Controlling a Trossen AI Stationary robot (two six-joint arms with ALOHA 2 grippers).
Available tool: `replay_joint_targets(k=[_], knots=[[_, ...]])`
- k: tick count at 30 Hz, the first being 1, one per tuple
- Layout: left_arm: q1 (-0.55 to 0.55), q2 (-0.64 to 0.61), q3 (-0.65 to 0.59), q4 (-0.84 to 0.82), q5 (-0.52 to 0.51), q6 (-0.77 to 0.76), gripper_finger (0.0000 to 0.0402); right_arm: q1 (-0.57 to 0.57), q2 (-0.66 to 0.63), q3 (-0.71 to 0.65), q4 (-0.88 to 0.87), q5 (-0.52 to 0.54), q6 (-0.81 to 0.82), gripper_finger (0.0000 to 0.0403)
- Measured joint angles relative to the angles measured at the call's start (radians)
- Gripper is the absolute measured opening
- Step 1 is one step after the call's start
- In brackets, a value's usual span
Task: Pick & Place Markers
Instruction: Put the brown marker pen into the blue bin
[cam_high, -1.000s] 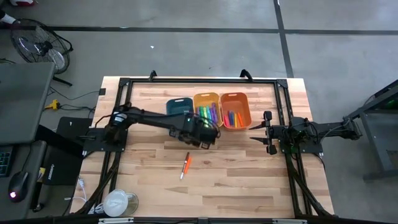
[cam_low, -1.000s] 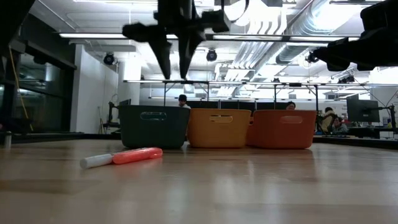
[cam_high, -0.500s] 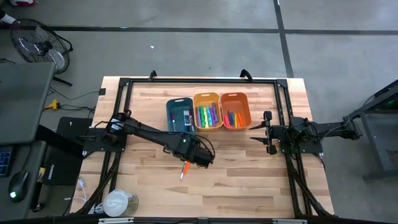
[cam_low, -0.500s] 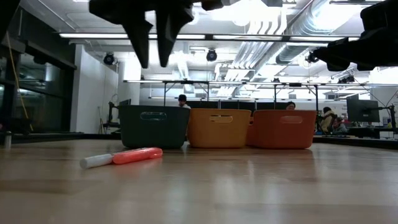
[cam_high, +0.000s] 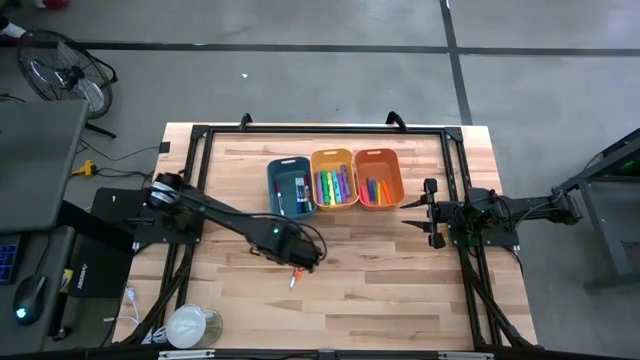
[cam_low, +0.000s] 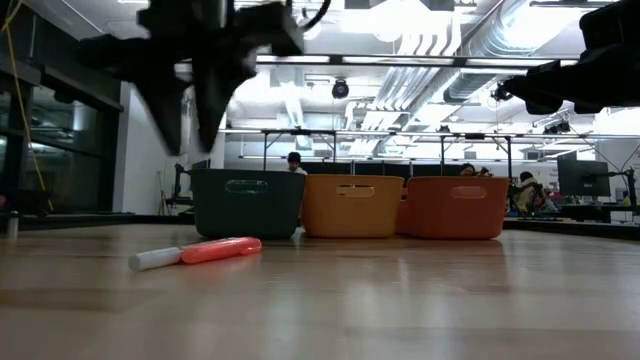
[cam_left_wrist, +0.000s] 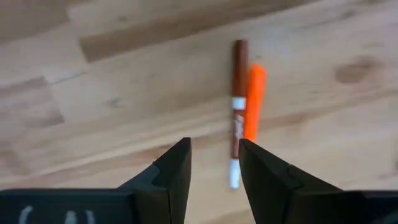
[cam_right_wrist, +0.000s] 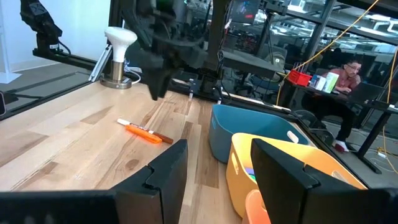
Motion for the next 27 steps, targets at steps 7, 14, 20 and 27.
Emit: replay_joint_targets(k=[7, 14, 20, 27], knots=[[-0.003, 0.014, -0.023, 0.087, 0.024, 0.002, 0.0131, 0.0, 0.009, 0.0, -0.001, 0.0, 0.0, 0.0167], [-0.003, 0.075, -0.023, 0.126, 0.067, 0.01, 0.0131, 0.0, 0.012, 0.0, -0.001, 0.0, 0.0, 0.0167], [-0.002, 0.116, -0.023, 0.132, 0.092, 0.013, 0.0131, 0.0, 0.013, 0.0, 0.0, 0.0, 0.0, 0.0167], [-0.002, 0.115, -0.022, 0.134, 0.088, 0.024, 0.0131, 0.0, 0.013, 0.0, 0.0, 0.0, 0.0, 0.0167]])
